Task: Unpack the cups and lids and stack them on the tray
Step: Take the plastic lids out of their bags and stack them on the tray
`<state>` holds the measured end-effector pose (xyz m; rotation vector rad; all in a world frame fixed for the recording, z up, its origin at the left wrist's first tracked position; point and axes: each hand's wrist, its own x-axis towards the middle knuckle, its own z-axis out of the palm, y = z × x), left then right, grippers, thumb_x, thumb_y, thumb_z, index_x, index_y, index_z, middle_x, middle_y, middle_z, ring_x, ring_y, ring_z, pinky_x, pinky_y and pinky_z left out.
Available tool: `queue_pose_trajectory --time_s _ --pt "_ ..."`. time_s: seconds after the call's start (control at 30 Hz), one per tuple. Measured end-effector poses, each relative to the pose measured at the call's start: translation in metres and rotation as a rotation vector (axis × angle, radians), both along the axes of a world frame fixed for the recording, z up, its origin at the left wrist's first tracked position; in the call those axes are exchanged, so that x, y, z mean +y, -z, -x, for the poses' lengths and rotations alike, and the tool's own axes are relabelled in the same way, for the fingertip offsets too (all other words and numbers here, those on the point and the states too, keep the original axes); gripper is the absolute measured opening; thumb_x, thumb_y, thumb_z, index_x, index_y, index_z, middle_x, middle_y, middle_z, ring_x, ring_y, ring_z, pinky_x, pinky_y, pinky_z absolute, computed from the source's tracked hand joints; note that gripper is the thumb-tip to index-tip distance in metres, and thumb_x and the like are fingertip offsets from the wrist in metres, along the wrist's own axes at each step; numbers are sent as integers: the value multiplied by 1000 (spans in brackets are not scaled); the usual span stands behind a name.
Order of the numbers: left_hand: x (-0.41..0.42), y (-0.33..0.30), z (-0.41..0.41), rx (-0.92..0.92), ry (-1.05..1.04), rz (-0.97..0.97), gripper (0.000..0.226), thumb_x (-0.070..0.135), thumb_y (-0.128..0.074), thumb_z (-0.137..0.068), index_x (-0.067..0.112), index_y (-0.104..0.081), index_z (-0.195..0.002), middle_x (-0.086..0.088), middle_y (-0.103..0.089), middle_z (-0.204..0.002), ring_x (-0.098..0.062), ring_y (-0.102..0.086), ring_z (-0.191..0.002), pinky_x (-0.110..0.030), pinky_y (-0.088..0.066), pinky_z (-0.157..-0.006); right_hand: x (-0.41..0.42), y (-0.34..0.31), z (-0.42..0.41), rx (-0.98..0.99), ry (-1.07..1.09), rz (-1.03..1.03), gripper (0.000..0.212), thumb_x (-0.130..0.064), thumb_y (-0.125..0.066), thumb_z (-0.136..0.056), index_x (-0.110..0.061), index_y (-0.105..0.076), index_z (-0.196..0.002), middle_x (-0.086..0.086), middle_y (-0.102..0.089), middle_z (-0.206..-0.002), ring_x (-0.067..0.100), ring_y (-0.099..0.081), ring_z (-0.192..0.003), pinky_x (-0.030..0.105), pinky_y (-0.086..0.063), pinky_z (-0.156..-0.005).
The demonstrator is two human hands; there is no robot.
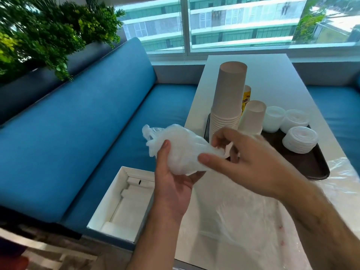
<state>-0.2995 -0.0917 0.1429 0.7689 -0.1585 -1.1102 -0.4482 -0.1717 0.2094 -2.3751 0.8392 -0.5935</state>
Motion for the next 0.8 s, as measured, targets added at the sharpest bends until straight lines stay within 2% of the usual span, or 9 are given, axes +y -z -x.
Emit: queue_pose_trajectory --time_s 0.07,0.17,0.23,0.33,0.5,0.57,0.7,0.77,0.8 --pt "0 0 5 -12 -7 -12 79 45 -78 -77 22 -48 -146 -19 -64 -132 -33 -67 -115 -44 -62 -81 11 3 -12 87 -45 27 53 -88 -44 -74 -36 -49 -82 -16 -56 -74 2 -54 -68 29 -45 -63" --pt "0 -3 5 18 -52 37 61 36 -68 -80 17 -56 -137 -14 -73 -111 -25 -72 -97 -35 -60 -80 14 11 -19 8 -141 52 42 -53 -53 -97 -34 -36 -63 -12 -44 -58 7 -48 -58 24 -33 -55" --pt "1 -5 1 48 -86 49 53 37 -62 -82 16 -61 -130 -12 -74 -107 -24 -71 -94 -33 -60 -76 12 14 -16 -17 -210 48 44 -42 -53 -102 -36 -35 -61 -12 -42 -57 11 -48 -59 22 -33 -55" --pt "3 -5 -4 66 -102 41 51 39 -62 -84 17 -63 -129 -11 -72 -111 -25 -68 -99 -37 -58 -79 8 21 -9 -22 -315 72 42 -37 -54 -103 -34 -37 -64 -10 -42 -60 14 -47 -62 22 -34 -56" --pt "6 -4 -16 140 -127 13 54 44 -67 -81 22 -66 -130 -9 -70 -127 -29 -66 -114 -49 -53 -98 -5 29 6 9 -397 162 37 -40 -55 -101 -35 -37 -69 -13 -42 -63 8 -46 -62 20 -36 -58" --pt "8 -3 -22 167 -90 39 60 48 -66 -82 21 -63 -136 -9 -66 -133 -29 -66 -114 -49 -52 -99 -10 28 14 44 -421 164 34 -44 -56 -100 -39 -38 -71 -14 -43 -64 5 -47 -62 17 -35 -59" --pt "12 -3 -24 182 28 114 61 60 -55 -86 23 -64 -134 -8 -70 -123 -30 -70 -103 -50 -58 -88 -16 24 21 1 -389 -113 30 -62 -57 -91 -34 -62 -81 -11 -60 -81 15 -58 -75 21 -43 -65" --pt "12 -1 -25 201 46 163 55 62 -50 -90 24 -66 -127 -7 -71 -119 -29 -70 -102 -48 -58 -86 -18 24 19 -119 -293 -301 39 -67 -57 -83 -33 -64 -99 -8 -63 -90 12 -58 -74 29 -48 -65" --pt "12 1 -26 203 51 179 54 61 -49 -91 24 -65 -127 -7 -70 -120 -28 -69 -104 -47 -57 -88 -19 26 17 -148 -249 -339 44 -70 -58 -80 -35 -62 -105 -9 -63 -93 10 -56 -70 25 -46 -63"
